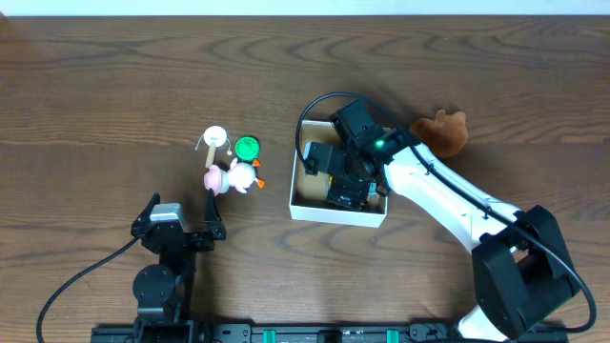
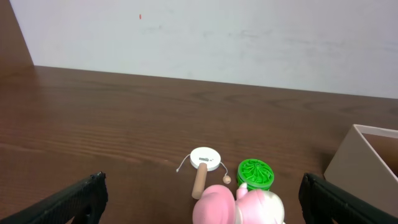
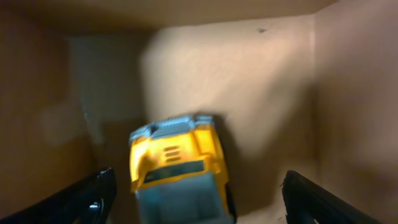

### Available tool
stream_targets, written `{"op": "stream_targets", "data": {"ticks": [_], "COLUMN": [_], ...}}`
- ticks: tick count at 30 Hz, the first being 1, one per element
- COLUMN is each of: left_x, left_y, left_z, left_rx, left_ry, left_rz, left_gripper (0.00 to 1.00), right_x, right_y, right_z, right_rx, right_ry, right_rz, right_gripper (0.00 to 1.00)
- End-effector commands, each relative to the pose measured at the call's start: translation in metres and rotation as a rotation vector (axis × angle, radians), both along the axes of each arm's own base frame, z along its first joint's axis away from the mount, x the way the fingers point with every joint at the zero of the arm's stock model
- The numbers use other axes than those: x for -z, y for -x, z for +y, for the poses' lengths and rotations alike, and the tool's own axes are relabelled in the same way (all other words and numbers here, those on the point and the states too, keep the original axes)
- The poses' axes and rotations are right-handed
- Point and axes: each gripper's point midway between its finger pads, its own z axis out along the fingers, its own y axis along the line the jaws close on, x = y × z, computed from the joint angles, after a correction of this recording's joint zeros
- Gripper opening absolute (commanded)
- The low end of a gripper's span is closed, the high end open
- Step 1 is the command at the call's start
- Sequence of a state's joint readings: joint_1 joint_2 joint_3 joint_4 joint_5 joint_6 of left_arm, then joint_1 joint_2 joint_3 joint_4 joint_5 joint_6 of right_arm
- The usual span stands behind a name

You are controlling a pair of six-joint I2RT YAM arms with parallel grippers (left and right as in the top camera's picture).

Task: Pack container
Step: 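Lower the truck into the box, open the right gripper, lift, then grasp the brown plush bear with the right gripper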

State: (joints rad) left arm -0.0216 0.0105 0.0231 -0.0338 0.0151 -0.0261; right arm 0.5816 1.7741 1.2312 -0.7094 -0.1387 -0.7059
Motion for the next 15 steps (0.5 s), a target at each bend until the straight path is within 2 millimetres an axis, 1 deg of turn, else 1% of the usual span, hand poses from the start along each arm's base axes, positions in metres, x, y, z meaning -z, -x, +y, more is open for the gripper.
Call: {"op": "stream_targets", "data": {"ticks": [1,2,4,5,7,8,10,11,13,14,15], "left_x": [0.017,0.017,0.017,0.017,0.017,0.017,0.017,0.017,0.017,0.017,0.017], "left_y": [0.001,0.001,0.001,0.001,0.001,0.001,0.001,0.001,0.001,0.001,0.001], "left_z": [0.006,0.006,0.006,0.006,0.006,0.006,0.006,0.006,0.006,0.006,0.006], "left_rx": [-0.032,-0.031,-0.032,-0.032,-0.031,-0.032,-0.032,-0.031,-0.031,-0.031,-0.031], "left_ry": [0.000,0.000,0.000,0.000,0.000,0.000,0.000,0.000,0.000,0.000,0.000], "left_rz": [0.052,0.052,0.052,0.052,0.052,0.052,0.052,0.052,0.052,0.052,0.051], "left_gripper": [0.98,0.98,0.98,0.98,0.98,0.98,0.98,0.98,0.98,0.98,0.98], "right_x": [-0.023,-0.033,-0.058,-0.073,-0.099,-0.115,-0.136,-0.143,-0.151,-0.152,-0.151], "right_y": [-0.023,-0.032,-0.057,-0.071,-0.091,-0.101,-0.111,-0.114,-0.122,-0.125,-0.129], "right_z": [0.011,0.012,0.005,-0.004,-0.025,-0.041,-0.066,-0.077,-0.109,-0.125,-0.145], "right_rx": [0.106,0.144,0.281,0.379,0.556,0.666,0.820,0.875,1.026,1.094,1.182], "right_ry": [-0.066,-0.076,-0.070,-0.061,-0.045,-0.039,-0.052,-0.063,-0.089,-0.099,-0.113], "right_rz": [-0.040,-0.067,-0.144,-0.191,-0.264,-0.297,-0.313,-0.307,-0.289,-0.282,-0.273], "right_gripper": [0.86,0.85,0.84,0.84,0.84,0.83,0.80,0.79,0.77,0.77,0.77]}}
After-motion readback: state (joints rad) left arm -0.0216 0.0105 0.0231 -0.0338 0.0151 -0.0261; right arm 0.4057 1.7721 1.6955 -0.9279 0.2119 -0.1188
